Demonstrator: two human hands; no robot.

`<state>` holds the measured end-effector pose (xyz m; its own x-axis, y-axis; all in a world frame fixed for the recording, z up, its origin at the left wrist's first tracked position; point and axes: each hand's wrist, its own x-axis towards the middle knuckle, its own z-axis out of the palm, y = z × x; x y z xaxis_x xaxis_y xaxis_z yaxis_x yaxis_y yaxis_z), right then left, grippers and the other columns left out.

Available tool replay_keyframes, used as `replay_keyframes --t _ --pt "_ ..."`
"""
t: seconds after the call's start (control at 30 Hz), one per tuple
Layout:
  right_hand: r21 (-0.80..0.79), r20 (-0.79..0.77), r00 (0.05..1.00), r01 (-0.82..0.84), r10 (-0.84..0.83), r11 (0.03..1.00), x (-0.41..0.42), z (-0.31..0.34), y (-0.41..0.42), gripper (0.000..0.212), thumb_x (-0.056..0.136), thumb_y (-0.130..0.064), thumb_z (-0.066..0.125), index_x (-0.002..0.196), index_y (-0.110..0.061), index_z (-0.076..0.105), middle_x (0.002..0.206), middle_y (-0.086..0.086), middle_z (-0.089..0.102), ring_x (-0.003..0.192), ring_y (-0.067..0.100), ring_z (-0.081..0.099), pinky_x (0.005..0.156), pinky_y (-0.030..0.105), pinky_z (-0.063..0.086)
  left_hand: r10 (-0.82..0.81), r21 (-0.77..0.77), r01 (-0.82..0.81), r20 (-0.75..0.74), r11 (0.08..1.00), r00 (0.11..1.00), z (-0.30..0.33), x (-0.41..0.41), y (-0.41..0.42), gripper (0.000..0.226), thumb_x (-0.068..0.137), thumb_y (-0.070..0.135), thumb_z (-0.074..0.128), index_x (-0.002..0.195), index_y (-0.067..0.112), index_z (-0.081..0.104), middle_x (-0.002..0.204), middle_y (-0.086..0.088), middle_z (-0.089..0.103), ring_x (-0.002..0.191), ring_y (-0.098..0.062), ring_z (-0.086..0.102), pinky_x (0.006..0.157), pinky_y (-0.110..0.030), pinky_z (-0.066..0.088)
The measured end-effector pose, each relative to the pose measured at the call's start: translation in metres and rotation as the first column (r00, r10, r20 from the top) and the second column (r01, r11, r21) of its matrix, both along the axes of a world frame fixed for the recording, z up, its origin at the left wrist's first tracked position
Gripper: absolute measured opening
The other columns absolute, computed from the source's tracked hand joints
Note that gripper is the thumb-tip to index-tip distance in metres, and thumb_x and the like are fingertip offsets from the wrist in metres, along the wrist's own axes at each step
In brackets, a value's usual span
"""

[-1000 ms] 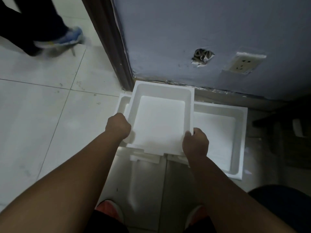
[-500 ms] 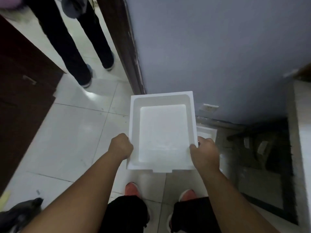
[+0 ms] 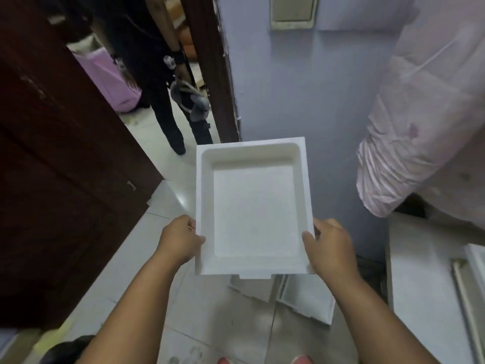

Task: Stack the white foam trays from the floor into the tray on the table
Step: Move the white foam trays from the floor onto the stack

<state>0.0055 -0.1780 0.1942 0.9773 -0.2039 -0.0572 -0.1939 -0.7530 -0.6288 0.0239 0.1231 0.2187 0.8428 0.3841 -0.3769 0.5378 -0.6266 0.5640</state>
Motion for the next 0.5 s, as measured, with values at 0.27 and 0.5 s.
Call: replay_keyframes --t 0.27,0.5 --pt "0.037 0.226 0.969 0.095 -0.101 0.995 -0.061 0.082 -0.019 0.021 0.09 -0.02 0.067 0.111 -0.017 0.07 0.086 0.0 0.052 0.072 0.018 0.05 0.064 0.028 0.036 -0.128 -0.055 0.14 0.18 0.989 0.975 0.074 -0.044 -0.017 0.012 0.085 0.009 0.075 0.088 0.012 0.064 0.079 -0.009 0.067 0.079 -0.029 0.071 0.078 -0.048 0.063" --pt "0.313 0.3 0.876 0.284 -0.378 0.906 -0.158 0.115 -0.046 0.02 0.09 -0.02 0.066 0.106 -0.03 0.07 0.089 -0.008 0.062 0.076 0.008 0.058 0.064 0.02 0.044 -0.303 -0.14 0.343 0.245 0.929 0.921 0.109 -0.102 -0.053 0.012 0.085 0.008 0.076 0.09 0.011 0.066 0.087 -0.018 0.069 0.082 -0.033 0.071 0.071 -0.039 0.063"
